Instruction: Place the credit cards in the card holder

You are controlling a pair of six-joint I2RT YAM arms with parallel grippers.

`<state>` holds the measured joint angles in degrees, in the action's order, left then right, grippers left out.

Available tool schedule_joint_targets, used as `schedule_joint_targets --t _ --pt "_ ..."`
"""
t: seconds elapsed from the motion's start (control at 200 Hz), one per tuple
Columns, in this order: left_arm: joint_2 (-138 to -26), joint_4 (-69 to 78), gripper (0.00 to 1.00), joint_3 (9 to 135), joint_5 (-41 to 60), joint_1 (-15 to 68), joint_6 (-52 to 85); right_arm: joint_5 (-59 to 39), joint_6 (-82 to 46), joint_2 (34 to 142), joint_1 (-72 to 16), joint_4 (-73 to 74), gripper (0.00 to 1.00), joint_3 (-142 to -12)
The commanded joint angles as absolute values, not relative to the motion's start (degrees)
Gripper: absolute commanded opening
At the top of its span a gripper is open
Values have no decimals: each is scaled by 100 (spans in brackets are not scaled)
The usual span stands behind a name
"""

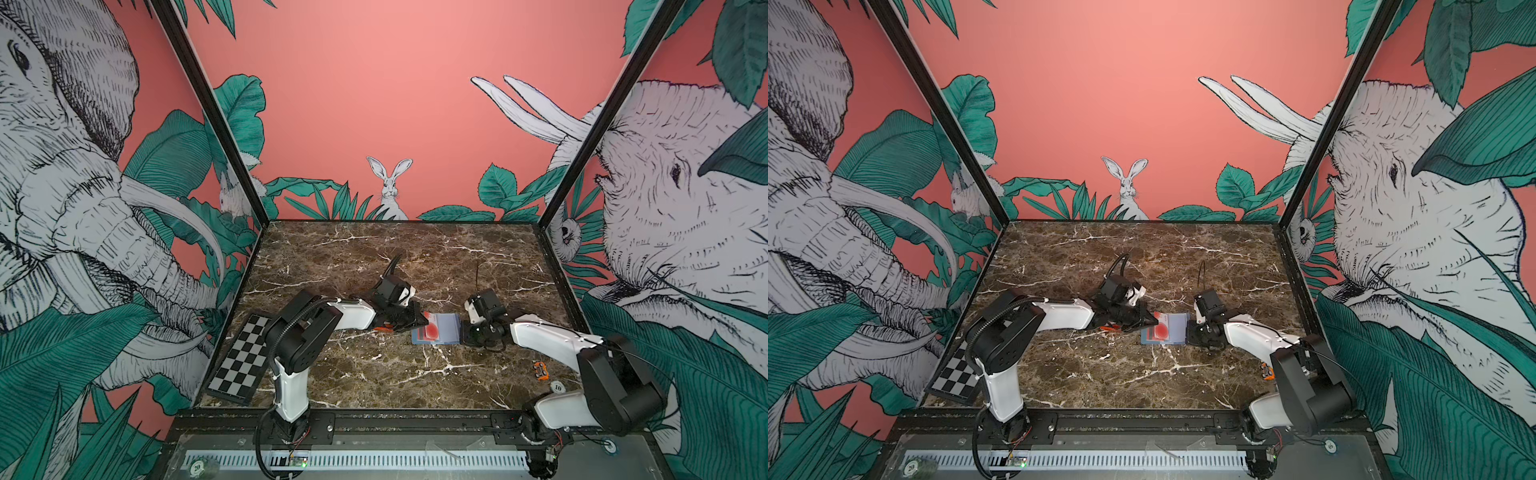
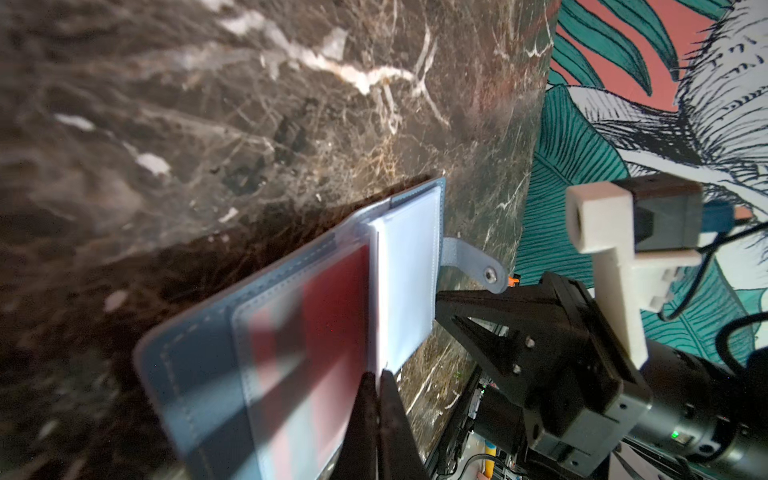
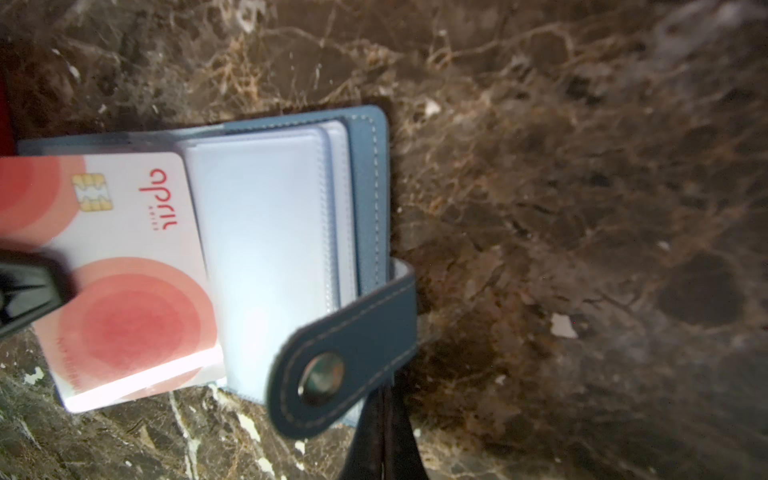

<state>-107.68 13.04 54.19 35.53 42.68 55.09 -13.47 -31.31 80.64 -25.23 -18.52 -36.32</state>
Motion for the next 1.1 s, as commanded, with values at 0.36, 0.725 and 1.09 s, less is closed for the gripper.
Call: schedule_joint_targets --t 0.36,0.725,1.09 --pt "-10859 1181 0 5517 3746 4346 5443 -1302 -3103 8207 -2581 -1814 5 -3699" --pt "-10890 724 0 5758 3687 4392 5198 -1329 -3094 8271 -2576 -1808 5 -3749" --pt "-10936 443 0 5899 3269 4395 5214 -1336 -3094 8272 -2576 -1789 5 -3745"
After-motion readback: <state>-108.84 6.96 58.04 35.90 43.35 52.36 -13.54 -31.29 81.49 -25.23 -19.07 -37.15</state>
